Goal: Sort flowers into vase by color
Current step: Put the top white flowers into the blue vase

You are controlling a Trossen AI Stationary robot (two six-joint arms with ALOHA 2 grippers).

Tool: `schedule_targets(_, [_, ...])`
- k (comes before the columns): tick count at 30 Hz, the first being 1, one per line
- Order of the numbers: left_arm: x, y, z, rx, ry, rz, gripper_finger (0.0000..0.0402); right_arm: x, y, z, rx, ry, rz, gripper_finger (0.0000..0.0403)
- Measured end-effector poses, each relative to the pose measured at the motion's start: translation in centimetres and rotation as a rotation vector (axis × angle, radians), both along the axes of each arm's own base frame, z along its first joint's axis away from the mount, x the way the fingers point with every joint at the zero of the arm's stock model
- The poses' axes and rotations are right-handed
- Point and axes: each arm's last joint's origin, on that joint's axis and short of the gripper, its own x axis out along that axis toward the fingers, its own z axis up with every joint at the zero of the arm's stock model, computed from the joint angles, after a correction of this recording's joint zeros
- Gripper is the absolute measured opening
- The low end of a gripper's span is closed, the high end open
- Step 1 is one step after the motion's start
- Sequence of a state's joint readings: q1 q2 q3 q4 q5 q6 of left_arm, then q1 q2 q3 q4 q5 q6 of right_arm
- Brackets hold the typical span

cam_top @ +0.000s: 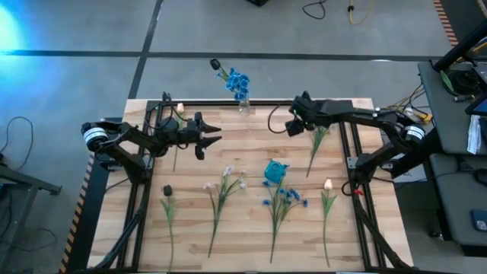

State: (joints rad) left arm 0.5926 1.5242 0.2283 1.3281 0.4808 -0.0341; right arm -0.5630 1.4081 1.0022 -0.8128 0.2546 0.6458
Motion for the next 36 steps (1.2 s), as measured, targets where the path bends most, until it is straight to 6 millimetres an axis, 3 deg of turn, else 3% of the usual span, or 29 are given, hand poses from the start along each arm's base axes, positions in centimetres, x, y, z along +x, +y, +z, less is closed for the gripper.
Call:
schedule_targets(8, [0.0,0.0,-0.1,-0.006,0.009,0.0,0.0149,-2.8,4.8,-2.3,0.023,-0.063,-0.177,0.0199])
schedule_targets(13, [0.0,0.0,-0.1,-0.006,0.009,0.0,0.0149,-4.9,6.2,-4.9,-0.014,-0.066,-0.328,0.0199])
schedule_targets(17, [0.0,0.0,-0.1,-0.006,0.009,0.0,0.0149,-5.7,6.3,-6.7,-0.067,-0.075,-0.382,0.0198])
schedule_targets(26, [0.0,0.0,-0.1,-0.017,0.008,0.0,0.0149,-6.1,4.8,-8.7,-0.112,-0.115,-0.45,0.017])
schedule_targets(31, [0.0,0.0,-0.1,-0.017,0.008,0.0,0.0149,-6.0,4.2,-9.4,-0.119,-0.067,-0.432,0.0128])
schedule_targets(36, [0.0,0.0,-0.2,-0.023,0.01,0.0,0.0149,-5.5,3.9,-9.0,-0.151,-0.073,-0.365,0.0054])
